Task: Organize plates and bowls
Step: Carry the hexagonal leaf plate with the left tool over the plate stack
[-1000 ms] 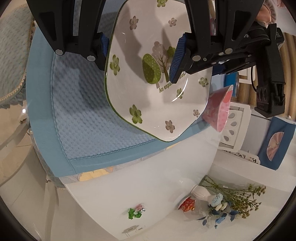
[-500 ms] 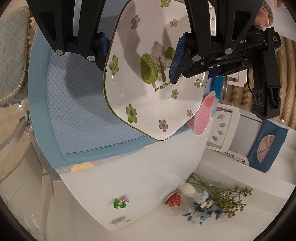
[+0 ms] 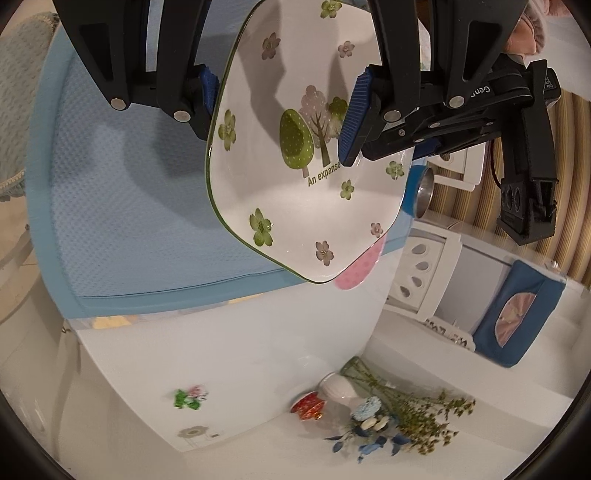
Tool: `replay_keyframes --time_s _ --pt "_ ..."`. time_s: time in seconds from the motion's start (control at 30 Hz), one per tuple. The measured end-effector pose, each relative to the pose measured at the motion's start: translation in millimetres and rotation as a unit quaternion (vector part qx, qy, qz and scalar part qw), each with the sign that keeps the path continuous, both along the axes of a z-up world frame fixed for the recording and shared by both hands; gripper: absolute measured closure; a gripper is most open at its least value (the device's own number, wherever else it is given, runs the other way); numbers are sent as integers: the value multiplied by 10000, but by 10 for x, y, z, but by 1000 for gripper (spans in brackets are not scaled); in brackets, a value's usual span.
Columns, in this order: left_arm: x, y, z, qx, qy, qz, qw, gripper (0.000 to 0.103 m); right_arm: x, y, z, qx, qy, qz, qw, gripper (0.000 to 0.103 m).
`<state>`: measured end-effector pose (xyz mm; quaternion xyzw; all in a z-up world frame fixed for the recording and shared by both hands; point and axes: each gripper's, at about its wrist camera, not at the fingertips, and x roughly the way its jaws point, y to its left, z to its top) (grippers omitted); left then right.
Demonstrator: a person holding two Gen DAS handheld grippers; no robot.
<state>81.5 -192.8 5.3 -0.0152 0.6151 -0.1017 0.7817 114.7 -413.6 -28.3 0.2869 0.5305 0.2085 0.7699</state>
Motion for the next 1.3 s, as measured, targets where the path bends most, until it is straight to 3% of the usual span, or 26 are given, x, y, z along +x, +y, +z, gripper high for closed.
replay_keyframes --time_s 0.83,1.3 --pt "-378 1795 297 -200 -230 874 9957 56 -109 1739 307 -38 -181 879 9960 48" --pt "-693 2352 181 -283 -55 1024 9943 56 -358 2303 280 -69 -4 1087 9940 48"
